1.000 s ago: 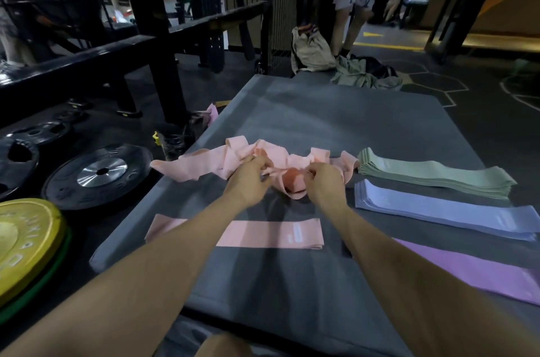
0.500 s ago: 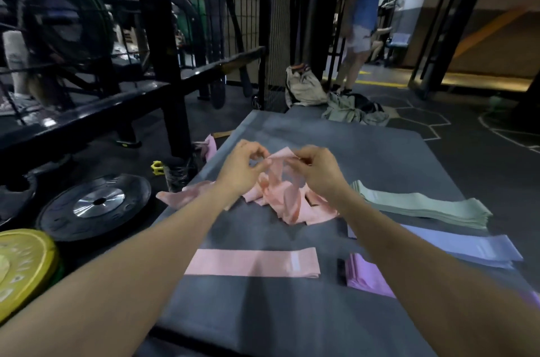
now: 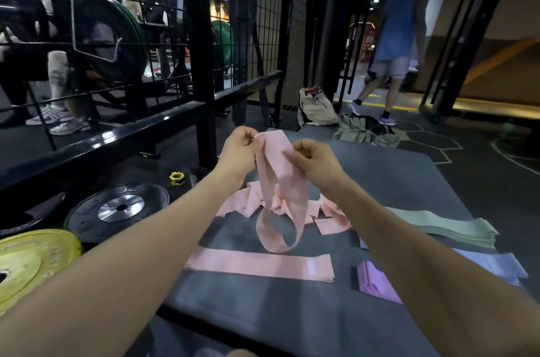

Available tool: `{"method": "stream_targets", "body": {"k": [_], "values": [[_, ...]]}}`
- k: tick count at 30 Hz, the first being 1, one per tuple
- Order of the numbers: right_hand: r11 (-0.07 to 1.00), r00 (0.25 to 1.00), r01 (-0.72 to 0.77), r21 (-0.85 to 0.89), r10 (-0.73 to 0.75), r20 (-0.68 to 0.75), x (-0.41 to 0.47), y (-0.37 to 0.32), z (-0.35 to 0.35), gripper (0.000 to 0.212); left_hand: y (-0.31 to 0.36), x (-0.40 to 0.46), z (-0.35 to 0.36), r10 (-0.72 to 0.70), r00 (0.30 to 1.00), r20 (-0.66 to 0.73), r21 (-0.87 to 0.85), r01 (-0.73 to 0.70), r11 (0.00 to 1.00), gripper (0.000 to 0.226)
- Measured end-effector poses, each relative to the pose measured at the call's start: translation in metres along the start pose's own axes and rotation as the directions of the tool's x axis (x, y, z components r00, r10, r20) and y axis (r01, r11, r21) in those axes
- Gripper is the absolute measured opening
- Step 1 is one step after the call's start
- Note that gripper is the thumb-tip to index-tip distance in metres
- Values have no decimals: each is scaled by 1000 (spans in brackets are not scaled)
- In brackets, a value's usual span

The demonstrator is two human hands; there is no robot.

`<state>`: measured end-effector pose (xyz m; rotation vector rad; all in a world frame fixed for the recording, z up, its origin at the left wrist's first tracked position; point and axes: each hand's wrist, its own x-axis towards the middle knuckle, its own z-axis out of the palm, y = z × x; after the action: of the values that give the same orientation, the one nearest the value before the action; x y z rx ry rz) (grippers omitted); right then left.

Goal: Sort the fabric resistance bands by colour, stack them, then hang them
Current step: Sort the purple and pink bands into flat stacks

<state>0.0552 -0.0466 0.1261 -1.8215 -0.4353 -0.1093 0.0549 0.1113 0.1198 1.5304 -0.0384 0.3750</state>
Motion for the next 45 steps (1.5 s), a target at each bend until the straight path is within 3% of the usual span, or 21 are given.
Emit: {"method": "stream_targets", "body": {"k": [4,10,15,18,24,30,32,36,40,45], "values": [[995,997,-51,86,46,56,-5,-5,11,12,5,-10,-4,-46,999,-7,-85,45,995,18],[997,999,-22,74,25,-38,-1,-20,17,22,15,-21,-7,-119,992,45,-209,126,970,14],[1000,998,-13,17,14,-58,1,-23,14,21,20,-23,-5,-80,996,49,-139,86,986,16],[1000,1000,0,9,0,25,-4,-19,15,12,21,-22,-5,-79,997,14,-158,80,984,21],[928,982,-61,-367,121,144,-10,6,17,20,25,-22,-8,-120,990,-80,-277,93,956,20],[845,988,-77,-530,135,72,-15,14,17,19,25,-22,-15,-131,985,-115,-276,95,956,22],[805,995,-86,-587,96,-14,-15,8,12,7,20,-21,-20,-141,980,-140,-230,107,967,22],[768,984,-115,-630,0,-179,-8,-1,-3,12,10,-18,-29,-147,982,-118,-36,144,989,26],[804,977,5,-594,-131,-170,-2,-17,-11,9,9,-18,-25,-120,993,8,99,119,988,22],[786,961,136,-603,-252,-111,-3,-35,-9,21,18,-12,1,-3,998,69,231,-13,973,17]]}}
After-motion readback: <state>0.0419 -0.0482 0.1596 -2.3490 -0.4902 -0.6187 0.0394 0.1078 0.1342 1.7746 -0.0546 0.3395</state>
